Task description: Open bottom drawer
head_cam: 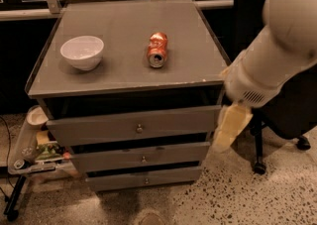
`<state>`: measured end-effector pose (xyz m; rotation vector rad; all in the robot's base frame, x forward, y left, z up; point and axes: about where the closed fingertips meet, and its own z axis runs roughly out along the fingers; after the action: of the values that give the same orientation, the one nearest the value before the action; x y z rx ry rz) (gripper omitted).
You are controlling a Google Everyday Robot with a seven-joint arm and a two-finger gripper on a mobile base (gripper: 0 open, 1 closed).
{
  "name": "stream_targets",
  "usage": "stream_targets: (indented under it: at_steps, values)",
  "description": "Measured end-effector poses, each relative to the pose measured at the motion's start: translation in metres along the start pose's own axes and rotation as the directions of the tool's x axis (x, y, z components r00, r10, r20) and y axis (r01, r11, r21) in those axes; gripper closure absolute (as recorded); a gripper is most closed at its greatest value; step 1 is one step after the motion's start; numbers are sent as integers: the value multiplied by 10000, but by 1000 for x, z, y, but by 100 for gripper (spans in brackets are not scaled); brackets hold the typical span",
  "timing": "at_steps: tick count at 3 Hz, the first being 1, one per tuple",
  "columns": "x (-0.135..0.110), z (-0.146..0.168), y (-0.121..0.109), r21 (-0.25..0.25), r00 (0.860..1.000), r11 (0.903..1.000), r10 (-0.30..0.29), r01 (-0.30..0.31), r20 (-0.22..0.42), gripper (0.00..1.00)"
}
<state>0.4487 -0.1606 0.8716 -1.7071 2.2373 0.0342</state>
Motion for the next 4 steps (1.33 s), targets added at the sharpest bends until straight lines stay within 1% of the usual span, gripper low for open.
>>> stream_targets:
  at_steps: [1,2,3,4]
  values:
    - [-20,103,21,-765,9956,9945,753,-709,561,0]
    - [-20,103,21,-775,9957,9945,748,-704,554,0]
    - [-27,121,39,-1200,9929,9904,789,-680,890,0]
    - [-38,180,68,-1993,9825,9736,1382,-1116,1248,0]
